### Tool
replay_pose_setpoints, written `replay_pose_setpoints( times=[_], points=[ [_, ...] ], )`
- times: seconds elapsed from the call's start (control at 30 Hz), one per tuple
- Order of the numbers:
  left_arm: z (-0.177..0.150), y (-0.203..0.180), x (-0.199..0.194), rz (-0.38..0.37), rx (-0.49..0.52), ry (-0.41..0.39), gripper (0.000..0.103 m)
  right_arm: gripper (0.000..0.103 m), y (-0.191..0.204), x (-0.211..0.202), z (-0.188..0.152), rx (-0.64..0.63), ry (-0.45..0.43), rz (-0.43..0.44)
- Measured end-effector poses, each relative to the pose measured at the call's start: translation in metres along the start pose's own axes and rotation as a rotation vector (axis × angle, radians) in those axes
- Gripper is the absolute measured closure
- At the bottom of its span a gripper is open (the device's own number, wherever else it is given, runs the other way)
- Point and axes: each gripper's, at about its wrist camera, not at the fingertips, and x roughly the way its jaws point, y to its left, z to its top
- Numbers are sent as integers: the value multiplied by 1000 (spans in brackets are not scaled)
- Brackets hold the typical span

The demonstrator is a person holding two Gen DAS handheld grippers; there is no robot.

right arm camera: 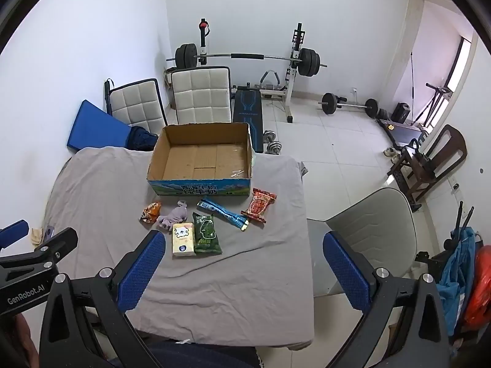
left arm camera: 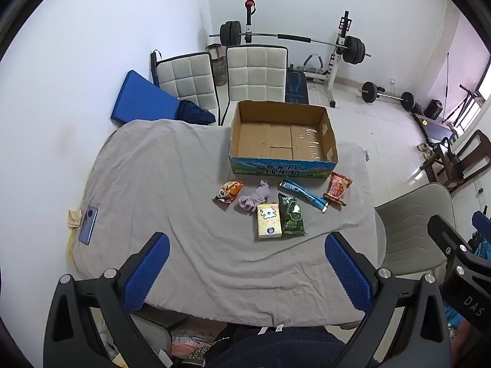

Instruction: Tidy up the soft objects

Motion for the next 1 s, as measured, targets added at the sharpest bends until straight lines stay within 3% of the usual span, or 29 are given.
replay_pose_setpoints(
  times=[1.0],
  points=[
    [1, -5, -9, 3, -6, -22, 0, 0, -3, -4, -4, 3, -10, 26]
  ],
)
